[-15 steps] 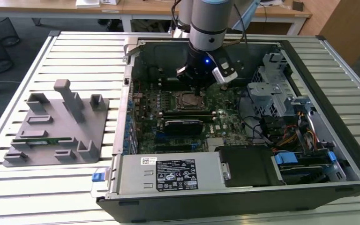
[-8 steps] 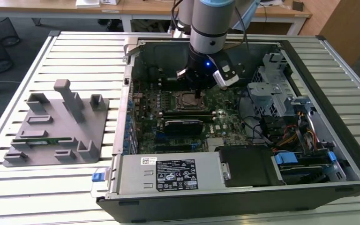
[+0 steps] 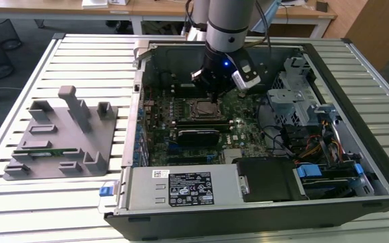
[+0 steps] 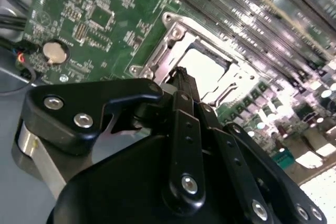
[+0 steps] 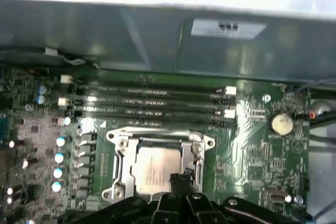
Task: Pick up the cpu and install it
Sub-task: 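Install the second cpu locking lever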
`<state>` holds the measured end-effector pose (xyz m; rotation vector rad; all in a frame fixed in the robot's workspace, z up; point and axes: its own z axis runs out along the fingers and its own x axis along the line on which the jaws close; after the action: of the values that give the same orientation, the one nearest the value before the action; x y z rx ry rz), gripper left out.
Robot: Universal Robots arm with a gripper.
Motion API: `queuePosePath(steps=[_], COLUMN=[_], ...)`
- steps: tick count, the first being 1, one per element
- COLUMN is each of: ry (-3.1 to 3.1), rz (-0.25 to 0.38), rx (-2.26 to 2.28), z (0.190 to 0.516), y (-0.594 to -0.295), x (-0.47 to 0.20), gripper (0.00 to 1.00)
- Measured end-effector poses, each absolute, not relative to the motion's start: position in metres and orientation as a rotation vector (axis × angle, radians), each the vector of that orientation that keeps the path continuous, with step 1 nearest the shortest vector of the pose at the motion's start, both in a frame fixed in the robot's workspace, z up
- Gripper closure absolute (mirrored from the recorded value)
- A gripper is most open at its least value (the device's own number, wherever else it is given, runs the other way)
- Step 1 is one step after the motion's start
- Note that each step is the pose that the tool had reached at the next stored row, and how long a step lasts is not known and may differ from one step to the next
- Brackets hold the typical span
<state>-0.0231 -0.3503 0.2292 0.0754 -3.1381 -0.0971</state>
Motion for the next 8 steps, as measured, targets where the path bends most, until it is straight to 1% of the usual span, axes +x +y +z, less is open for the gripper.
queuePosePath(steps=[5,8], ry=[-3.138,-3.135], rz=[-0.097,-0.098], rx=[0.075,0.075], z=[0.229,0.229], y=[-0.370,-0.376], x=[-0.023,-0.023], gripper=[0.89,0.89])
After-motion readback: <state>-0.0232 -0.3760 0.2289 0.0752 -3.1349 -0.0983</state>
